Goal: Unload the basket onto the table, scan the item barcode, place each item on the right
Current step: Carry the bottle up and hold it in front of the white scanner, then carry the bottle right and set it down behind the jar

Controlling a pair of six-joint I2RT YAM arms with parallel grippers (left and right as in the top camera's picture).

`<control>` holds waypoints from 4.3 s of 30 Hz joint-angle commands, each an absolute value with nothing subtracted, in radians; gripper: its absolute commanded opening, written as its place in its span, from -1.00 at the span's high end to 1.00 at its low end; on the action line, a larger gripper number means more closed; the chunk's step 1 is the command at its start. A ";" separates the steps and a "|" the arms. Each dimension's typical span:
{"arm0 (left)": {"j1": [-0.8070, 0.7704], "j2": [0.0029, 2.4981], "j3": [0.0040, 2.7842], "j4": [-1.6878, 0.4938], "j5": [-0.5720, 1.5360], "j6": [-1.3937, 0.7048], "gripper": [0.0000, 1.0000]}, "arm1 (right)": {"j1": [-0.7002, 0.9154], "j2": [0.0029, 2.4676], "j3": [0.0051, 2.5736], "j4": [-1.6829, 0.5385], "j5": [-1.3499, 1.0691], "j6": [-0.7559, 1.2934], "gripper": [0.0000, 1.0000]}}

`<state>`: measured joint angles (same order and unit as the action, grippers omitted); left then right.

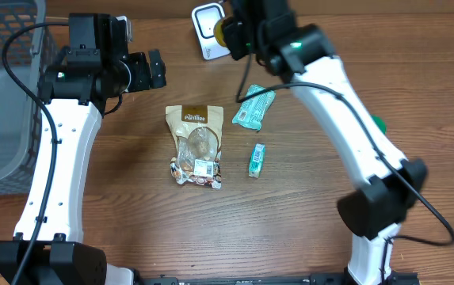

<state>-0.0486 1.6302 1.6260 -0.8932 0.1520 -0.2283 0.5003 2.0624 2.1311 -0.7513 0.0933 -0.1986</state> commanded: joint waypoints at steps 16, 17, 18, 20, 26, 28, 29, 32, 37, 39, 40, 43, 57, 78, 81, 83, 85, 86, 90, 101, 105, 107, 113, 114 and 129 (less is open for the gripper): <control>-0.053 1.631 1.639 -0.890 0.146 -0.205 -0.99 | 0.503 2.427 2.147 0.012 0.343 -0.624 0.91; -0.053 1.631 1.639 -0.890 0.146 -0.205 -0.99 | 0.503 2.439 2.147 0.034 0.365 -0.646 0.90; -0.053 1.631 1.639 -0.890 0.146 -0.205 -0.99 | 0.503 2.448 2.147 0.042 0.366 -0.665 0.90; -0.053 1.631 1.639 -0.891 0.146 -0.205 -1.00 | 0.501 2.459 2.147 0.044 0.356 -0.671 0.89; -0.053 1.631 1.639 -0.890 0.146 -0.205 -0.99 | 0.501 2.465 2.147 0.044 0.311 -0.671 0.88; -0.053 1.631 1.639 -0.890 0.146 -0.205 -0.99 | 0.501 2.465 2.147 0.044 0.302 -0.671 0.88; -0.053 1.631 1.639 -0.890 0.146 -0.205 -0.99 | 0.501 2.465 2.147 0.044 0.302 -0.671 0.87; -0.053 1.631 1.639 -0.890 0.146 -0.205 -0.99 | 0.501 2.465 2.147 0.044 0.303 -0.670 0.82; -0.053 1.631 1.639 -0.890 0.146 -0.205 -0.99 | 0.493 2.450 2.148 0.097 0.382 -0.597 0.88; -0.053 1.631 1.639 -0.890 0.146 -0.205 -0.99 | 0.493 2.423 2.148 0.100 0.397 -0.574 0.93; -0.053 1.631 1.639 -0.890 0.146 -0.205 -0.99 | 0.493 2.405 2.148 0.097 0.397 -0.562 0.93; -0.053 1.631 1.639 -0.890 0.146 -0.205 -0.99 | 0.493 2.330 2.148 0.062 0.401 -0.504 0.93; -0.053 1.631 1.639 -0.890 0.146 -0.205 -0.99 | 0.320 1.939 2.148 -0.759 0.367 0.042 0.93; -0.053 1.631 1.639 -0.890 0.146 -0.205 -0.99 | -0.162 1.964 1.936 -1.207 -0.025 0.083 0.76; -0.053 1.631 1.639 -0.890 0.146 -0.205 -0.99 | -0.181 1.964 1.936 -1.200 -0.025 0.083 0.76; -0.053 1.631 1.639 -0.890 0.146 -0.205 -0.99 | -0.190 1.964 1.936 -1.198 -0.025 0.083 0.76; -0.053 1.631 1.639 -0.890 0.146 -0.205 -0.99 | -0.197 1.964 1.936 -1.198 -0.025 0.083 0.76; -0.053 1.631 1.639 -0.890 0.146 -0.205 -0.99 | -0.200 1.964 1.936 -1.198 -0.025 0.083 0.75; -0.053 1.631 1.638 -0.890 0.146 -0.205 -0.99 | -0.200 1.964 1.936 -1.198 -0.025 0.083 0.70; -0.053 1.631 1.639 -0.890 0.146 -0.205 -0.99 | -0.200 1.966 1.936 -1.198 -0.025 0.083 0.68; -0.053 1.631 1.639 -0.890 0.146 -0.205 -0.99 | -0.200 1.967 1.936 -1.198 -0.025 0.083 0.67; -0.053 1.631 1.639 -0.890 0.146 -0.205 -0.99 | -0.200 1.968 1.936 -1.198 -0.025 0.083 0.67; -0.053 1.631 1.639 -0.890 0.146 -0.205 -0.99 | -0.200 1.968 1.936 -1.199 -0.025 0.083 0.67; -0.053 1.631 1.639 -0.890 0.146 -0.205 -0.99 | -0.200 1.968 1.936 -1.199 -0.025 0.083 0.67; -0.053 1.631 1.639 -0.890 0.146 -0.205 -0.99 | -0.201 1.979 1.936 -1.177 -0.024 0.082 0.65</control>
